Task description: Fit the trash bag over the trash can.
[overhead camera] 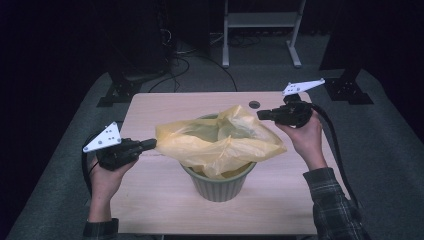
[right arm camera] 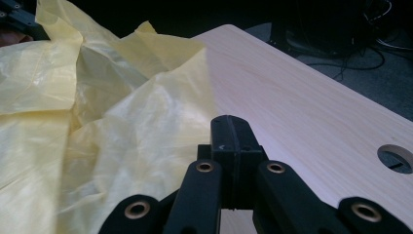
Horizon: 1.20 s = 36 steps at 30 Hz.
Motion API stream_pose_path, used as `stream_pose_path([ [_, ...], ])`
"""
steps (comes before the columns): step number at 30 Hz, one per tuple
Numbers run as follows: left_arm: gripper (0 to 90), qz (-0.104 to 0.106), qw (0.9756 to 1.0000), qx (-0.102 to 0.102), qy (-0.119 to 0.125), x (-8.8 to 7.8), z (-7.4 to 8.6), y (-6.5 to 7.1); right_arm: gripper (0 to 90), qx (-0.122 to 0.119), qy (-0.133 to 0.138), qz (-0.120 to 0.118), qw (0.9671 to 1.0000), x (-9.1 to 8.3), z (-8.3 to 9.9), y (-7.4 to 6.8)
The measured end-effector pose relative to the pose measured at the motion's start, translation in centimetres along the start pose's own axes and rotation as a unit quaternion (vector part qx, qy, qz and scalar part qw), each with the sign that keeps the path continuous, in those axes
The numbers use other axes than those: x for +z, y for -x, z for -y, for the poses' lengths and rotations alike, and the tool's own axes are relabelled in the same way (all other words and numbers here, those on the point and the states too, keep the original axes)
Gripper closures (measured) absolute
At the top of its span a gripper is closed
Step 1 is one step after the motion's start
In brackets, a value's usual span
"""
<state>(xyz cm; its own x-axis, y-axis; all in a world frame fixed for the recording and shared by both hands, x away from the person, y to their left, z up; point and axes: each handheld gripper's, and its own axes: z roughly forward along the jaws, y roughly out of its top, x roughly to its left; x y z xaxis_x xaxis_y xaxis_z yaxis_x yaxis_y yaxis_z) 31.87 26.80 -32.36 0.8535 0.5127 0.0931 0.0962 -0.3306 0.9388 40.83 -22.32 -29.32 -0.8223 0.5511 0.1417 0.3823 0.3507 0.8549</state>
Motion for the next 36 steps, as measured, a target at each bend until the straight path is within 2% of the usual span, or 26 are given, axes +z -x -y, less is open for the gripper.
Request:
stream_pose_path([
  [1, 89.9, 0.000, 1.0000, 0.000, 0.000, 0.0, 0.0, 0.0, 90.0, 0.007, 0.008, -0.013, 0.9999, -0.1, 0.0, 0.2],
  [2, 89.9, 0.001, 1.0000, -0.001, 0.002, 0.2, -0.1, -0.2, 81.4, 0.008, 0.020, -0.024, 0.9995, -0.2, -0.1, 0.2],
  [3, 89.9, 0.000, 1.0000, -0.001, 0.002, 0.2, -0.2, -0.3, 67.8, 0.008, 0.031, -0.019, 0.9993, -0.4, -0.2, 0.1],
  [4, 89.9, 0.000, 1.0000, -0.002, 0.002, 0.2, -0.2, -0.3, 61.6, 0.013, 0.040, -0.018, 0.9990, -0.5, -0.3, 0.1],
  [6, 89.9, 0.000, 1.0000, -0.002, 0.002, 0.2, -0.2, -0.4, 50.5, 0.022, 0.050, -0.036, 0.9979, -0.7, -0.4, 0.2],
  [10, 89.9, 0.000, 1.0000, 0.000, -0.001, 0.4, -0.3, -0.4, 39.1, 0.026, 0.025, -0.044, 0.9984, 0.2, -0.2, 0.3],
  [12, 89.9, -0.001, 1.0000, -0.001, -0.002, 0.4, -0.3, -0.4, 37.9, 0.025, 0.019, -0.048, 0.9984, 0.6, -0.1, 0.4],
  [13, 89.9, 0.000, 1.0000, 0.000, -0.002, 0.3, -0.3, -0.3, 36.5, 0.028, 0.010, -0.058, 0.9979, 1.2, 0.0, 0.4],
  [14, 89.9, -0.001, 1.0000, 0.000, -0.003, 0.3, -0.3, -0.3, 37.0, 0.030, 0.008, -0.067, 0.9973, 1.4, 0.0, 0.4],
  [15, 89.9, -0.001, 1.0000, 0.001, -0.005, 0.2, -0.3, -0.2, 43.0, 0.032, 0.004, -0.075, 0.9967, 1.6, 0.1, 0.4],
  [16, 89.9, -0.001, 1.0000, 0.001, -0.005, 0.2, -0.3, -0.2, 57.0, 0.026, 0.000, -0.080, 0.9965, 1.7, 0.1, 0.3],
  [19, 89.9, -0.002, 1.0000, 0.000, -0.006, 0.1, -0.2, -0.2, 85.9, -0.008, 0.002, -0.083, 0.9965, 1.4, 0.1, -0.2],
  [20, 89.9, -0.002, 1.0000, 0.000, -0.006, 0.1, -0.2, -0.2, 90.0, -0.019, 0.001, -0.077, 0.9968, 1.3, 0.1, -0.4],
  [25, 89.9, -0.007, 1.0000, 0.002, -0.005, 0.3, -0.3, -0.4, 90.0, -0.025, 0.001, -0.069, 0.9973, 1.1, 0.1, -0.5],
  [26, 89.9, -0.009, 0.9999, 0.001, -0.008, 0.5, -0.4, -0.6, 90.0, -0.026, 0.002, -0.051, 0.9984, 0.9, 0.1, -0.3],
  [28, 89.9, -0.012, 0.9999, 0.002, -0.010, 0.8, -0.6, -0.8, 90.0, -0.023, 0.007, -0.036, 0.9991, 0.6, 0.1, 0.0],
  [30, 89.9, -0.016, 0.9998, 0.003, -0.010, 1.2, -0.8, -1.1, 90.0, -0.021, 0.006, -0.010, 0.9997, 0.5, 0.0, 0.3],
  [32, 89.9, -0.020, 0.9997, 0.003, -0.013, 1.8, -0.8, -1.5, 90.0, -0.023, -0.002, 0.018, 0.9996, 0.6, 0.1, 0.6],
  [36, 89.9, -0.027, 0.9993, 0.000, -0.024, 2.9, -0.6, -2.2, 90.0, -0.021, -0.011, 0.055, 0.9982, 1.2, 0.4, 1.5],
])
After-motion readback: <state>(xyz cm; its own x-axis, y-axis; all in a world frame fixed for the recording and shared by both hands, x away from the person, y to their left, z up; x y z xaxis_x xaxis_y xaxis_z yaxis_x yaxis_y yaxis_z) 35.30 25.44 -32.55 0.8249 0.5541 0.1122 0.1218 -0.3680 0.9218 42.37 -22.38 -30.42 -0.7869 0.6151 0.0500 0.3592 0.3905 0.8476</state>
